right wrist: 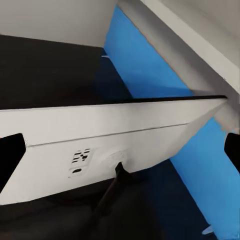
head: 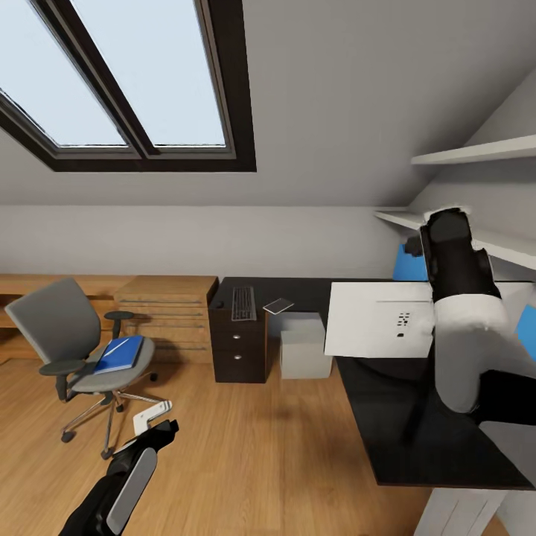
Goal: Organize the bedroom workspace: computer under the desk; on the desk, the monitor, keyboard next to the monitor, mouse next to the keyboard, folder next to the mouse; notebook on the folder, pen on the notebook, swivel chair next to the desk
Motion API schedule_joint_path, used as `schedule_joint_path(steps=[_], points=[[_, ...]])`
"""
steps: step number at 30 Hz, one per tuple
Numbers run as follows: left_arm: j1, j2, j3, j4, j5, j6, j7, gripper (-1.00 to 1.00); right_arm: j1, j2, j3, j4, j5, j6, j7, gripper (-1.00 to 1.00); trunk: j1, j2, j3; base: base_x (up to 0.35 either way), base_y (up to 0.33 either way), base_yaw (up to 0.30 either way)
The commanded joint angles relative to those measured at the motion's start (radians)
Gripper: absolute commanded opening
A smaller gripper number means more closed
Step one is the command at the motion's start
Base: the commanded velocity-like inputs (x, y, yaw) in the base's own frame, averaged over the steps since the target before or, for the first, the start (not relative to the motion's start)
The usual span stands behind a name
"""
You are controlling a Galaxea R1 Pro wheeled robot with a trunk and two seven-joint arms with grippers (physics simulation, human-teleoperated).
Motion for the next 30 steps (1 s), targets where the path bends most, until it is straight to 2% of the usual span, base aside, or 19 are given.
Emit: schedule_joint_path(steps=[1, 3, 4, 8, 11, 14, 21, 25, 30], points=[[0.0, 0.001, -0.004, -0.001, 0.008, 0.001, 0.009, 1.0, -0.019, -0.004, -0.025, 0.042, 0.011, 0.003, 0.011, 1.0, 0.0, -0.001, -0.001, 0.0, 0.0, 0.0], [0.0, 0.0, -0.004, -0.001, 0.009, 0.0, 0.009, 1.0, -0.077, -0.016, -0.138, 0.221, 0.012, 0.003, 0.012, 1.0, 0.0, -0.001, -0.001, 0.0, 0.0, 0.0], [0.0, 0.0, -0.005, -0.001, 0.01, -0.001, 0.008, 1.0, -0.124, -0.026, -0.213, 0.388, 0.01, 0.003, 0.013, 1.0, 0.0, -0.001, -0.001, 0.137, 0.0, 0.0], [0.0, -0.001, -0.006, 0.0, 0.01, -0.001, 0.007, 1.0, -0.144, -0.028, -0.243, 0.434, 0.004, 0.003, 0.014, 1.0, 0.0, -0.001, -0.001, 0.239, 0.0, 0.0], [0.0, -0.001, -0.006, 0.0, 0.01, -0.001, 0.007, 1.0, -0.148, -0.028, -0.248, 0.392, 0.003, 0.003, 0.017, 1.0, 0.0, -0.001, -0.001, 0.292, 0.0, 0.0], [0.0, -0.002, -0.006, 0.0, 0.01, -0.001, 0.007, 1.0, -0.15, -0.029, -0.23, 0.361, 0.005, 0.003, 0.039, 1.0, 0.0, -0.001, -0.001, 0.225, 0.0, 0.0], [0.0, -0.001, -0.006, 0.002, 0.011, 0.0, 0.007, 1.0, -0.15, -0.029, -0.193, 0.352, 0.013, 0.003, 0.16, 1.0, 0.0, -0.001, -0.001, 0.297, 0.0, 0.0], [0.0, -0.002, -0.006, 0.003, 0.012, 0.001, 0.007, 1.0, -0.15, -0.028, -0.161, 0.35, 0.015, 0.003, 0.182, 1.0, 0.0, -0.001, -0.001, 0.313, 0.0, 0.0], [0.0, -0.002, -0.006, 0.003, 0.011, 0.0, 0.007, 1.0, -0.15, -0.028, -0.156, 0.35, 0.016, 0.003, 0.184, 1.0, 0.0, -0.001, -0.001, 0.306, 0.035, 0.0]])
